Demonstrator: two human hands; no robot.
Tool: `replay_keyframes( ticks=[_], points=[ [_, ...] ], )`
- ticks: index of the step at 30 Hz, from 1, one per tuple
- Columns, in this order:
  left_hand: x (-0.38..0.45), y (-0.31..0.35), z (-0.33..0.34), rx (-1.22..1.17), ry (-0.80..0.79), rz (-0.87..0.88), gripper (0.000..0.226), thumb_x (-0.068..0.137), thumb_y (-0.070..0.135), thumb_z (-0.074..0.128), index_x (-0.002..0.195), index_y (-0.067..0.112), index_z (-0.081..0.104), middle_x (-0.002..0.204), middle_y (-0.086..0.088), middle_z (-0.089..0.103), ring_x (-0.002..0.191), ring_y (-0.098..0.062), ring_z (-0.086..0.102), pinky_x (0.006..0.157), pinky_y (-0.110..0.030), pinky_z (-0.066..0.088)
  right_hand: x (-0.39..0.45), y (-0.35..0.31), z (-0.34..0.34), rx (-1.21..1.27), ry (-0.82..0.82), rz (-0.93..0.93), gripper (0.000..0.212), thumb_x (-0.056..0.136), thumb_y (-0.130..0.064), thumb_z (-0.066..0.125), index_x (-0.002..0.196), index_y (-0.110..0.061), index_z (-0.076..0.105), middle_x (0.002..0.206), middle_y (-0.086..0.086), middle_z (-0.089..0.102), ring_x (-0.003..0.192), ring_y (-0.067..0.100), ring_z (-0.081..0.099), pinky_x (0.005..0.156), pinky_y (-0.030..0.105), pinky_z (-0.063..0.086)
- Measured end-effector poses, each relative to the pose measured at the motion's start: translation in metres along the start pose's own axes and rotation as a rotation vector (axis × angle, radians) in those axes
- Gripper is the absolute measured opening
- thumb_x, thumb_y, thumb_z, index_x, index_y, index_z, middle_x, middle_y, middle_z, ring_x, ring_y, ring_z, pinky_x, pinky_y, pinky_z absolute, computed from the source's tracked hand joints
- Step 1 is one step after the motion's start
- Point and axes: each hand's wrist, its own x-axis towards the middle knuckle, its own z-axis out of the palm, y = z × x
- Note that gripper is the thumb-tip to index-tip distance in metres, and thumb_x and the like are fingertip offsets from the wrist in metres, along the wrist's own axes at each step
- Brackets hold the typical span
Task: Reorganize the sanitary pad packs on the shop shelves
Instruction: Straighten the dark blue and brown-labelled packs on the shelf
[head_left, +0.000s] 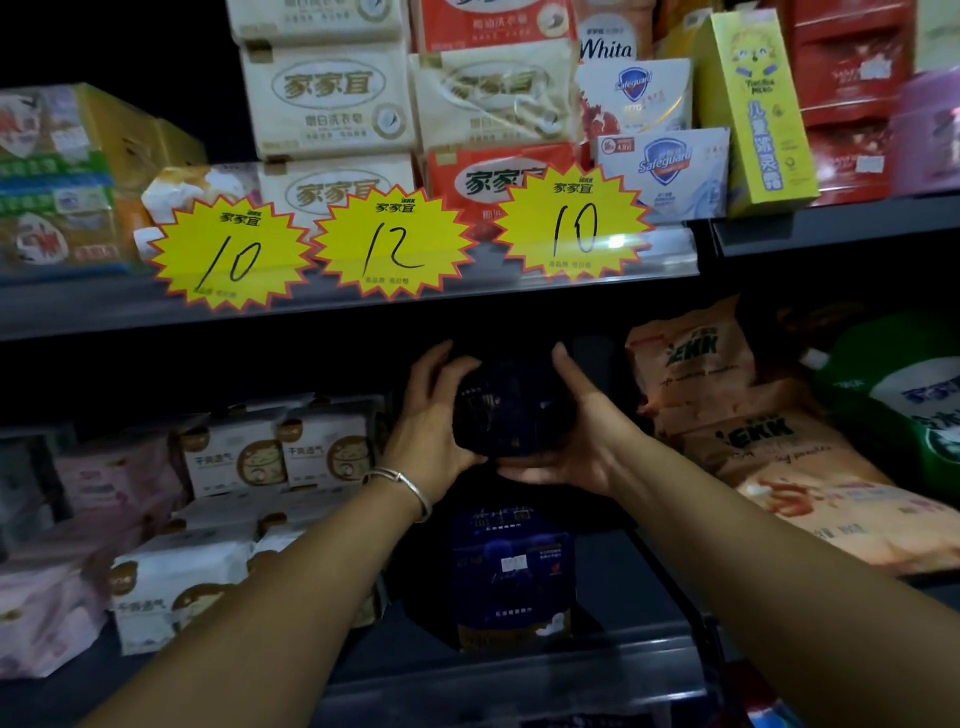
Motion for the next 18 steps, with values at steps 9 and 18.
replay_keyframes(
  ticks=[9, 18],
  points=[
    [0.002, 0.014, -0.007, -0.789, 0.032, -0.725, 0.040, 0.084, 0.006, 0.061, 0.117, 0.027, 0.052, 0.114, -0.001, 0.060, 0.090, -0.006, 0.057, 0.071, -0.018, 0.047, 0.012, 0.019, -0.017, 0.038, 0.081, -0.224, 0.067, 0.068, -0.025, 0.073, 0.129, -0.006, 0.052, 0.117, 0.021, 0.064, 0.099, 0.034, 0.064, 0.074, 0.039, 0.056],
    [-0.001, 0.004, -0.009, -1.026, -0.109, -0.918, 0.046, 0.087, -0.003, 0.055, 0.131, 0.012, 0.048, 0.118, -0.008, 0.059, 0.097, -0.021, 0.059, 0.089, -0.041, 0.050, 0.019, 0.012, -0.024, -0.061, -0.031, -0.295, 0.069, 0.065, -0.015, 0.073, 0.130, -0.010, 0.052, 0.110, 0.013, 0.068, 0.089, 0.027, 0.069, 0.070, 0.037, 0.057]
  ],
)
